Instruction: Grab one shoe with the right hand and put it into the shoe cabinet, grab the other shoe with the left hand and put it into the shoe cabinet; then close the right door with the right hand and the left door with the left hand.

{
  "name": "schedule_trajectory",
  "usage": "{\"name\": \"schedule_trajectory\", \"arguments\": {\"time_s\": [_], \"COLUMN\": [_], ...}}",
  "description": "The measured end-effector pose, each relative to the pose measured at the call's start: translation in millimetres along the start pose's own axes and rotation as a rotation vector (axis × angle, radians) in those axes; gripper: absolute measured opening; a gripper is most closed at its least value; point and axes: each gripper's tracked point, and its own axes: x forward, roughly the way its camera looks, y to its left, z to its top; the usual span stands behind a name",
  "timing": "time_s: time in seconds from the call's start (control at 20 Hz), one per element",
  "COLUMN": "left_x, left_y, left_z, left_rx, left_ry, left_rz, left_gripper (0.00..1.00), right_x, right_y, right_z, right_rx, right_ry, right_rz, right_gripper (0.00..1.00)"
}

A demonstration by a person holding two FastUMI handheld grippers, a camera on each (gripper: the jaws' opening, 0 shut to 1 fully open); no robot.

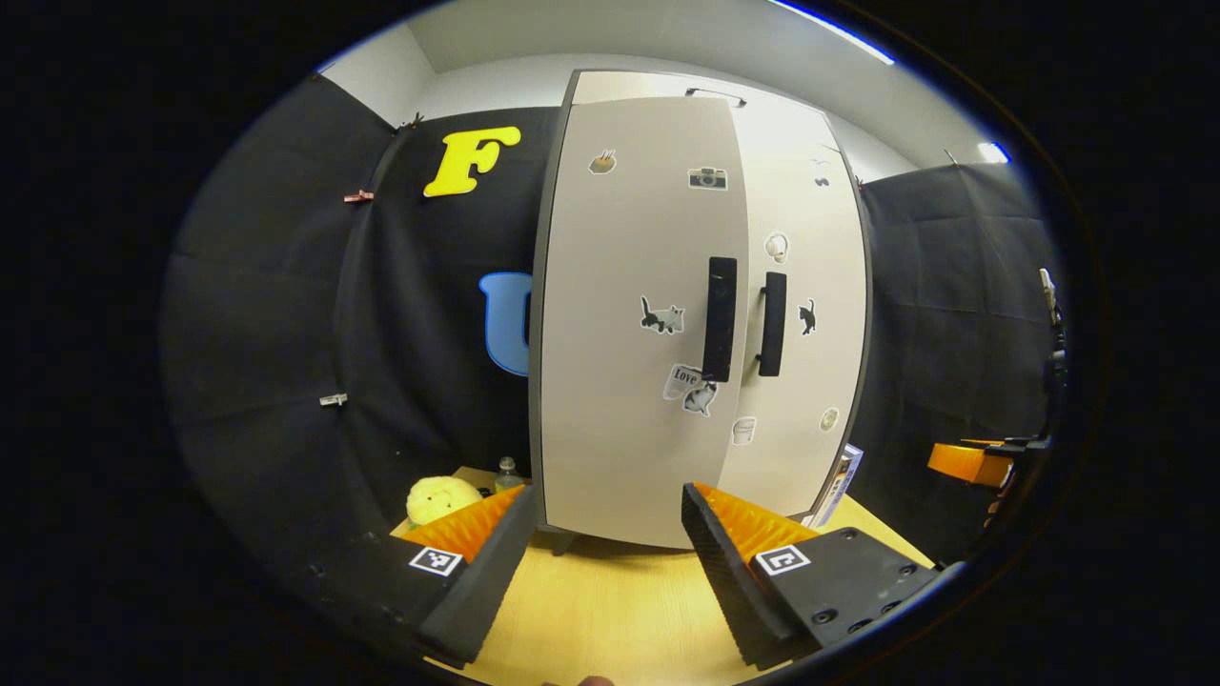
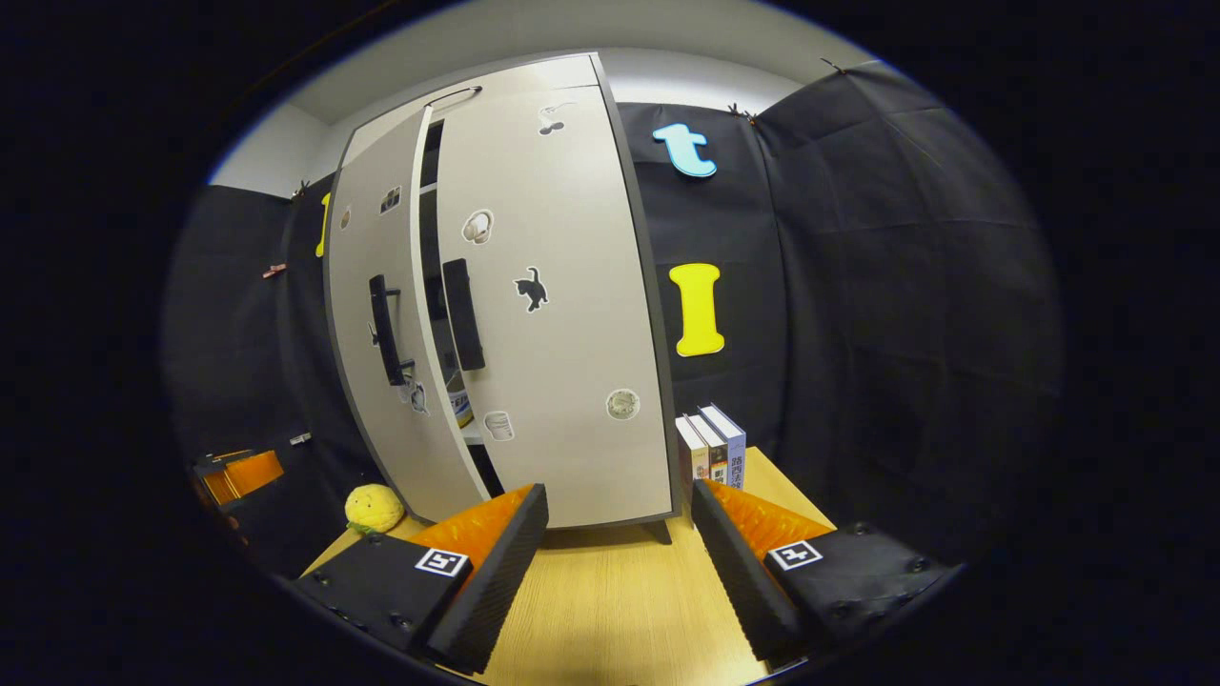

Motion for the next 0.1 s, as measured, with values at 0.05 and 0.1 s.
{"name": "schedule_trajectory", "arguments": {"time_s": [0.05,0.1], "left_x": [1.3,2.3], "left_y": [-3.6,-7.6], "left_z": [-1.2,-0.7], "left_rx": [-0.007,-0.010], "left_ry": [0.003,0.004], "left_rz": [-0.006,-0.013], "left_gripper": [0.95,0.95], "right_x": [0.2,0.4], "right_y": [3.1,6.1], "right_z": [-1.3,-1.7], "right_rx": [0.001,0.001], "right_ry": [0.004,0.006], "right_rz": [0.009,0.019], "right_gripper": [0.98,0.98]}}
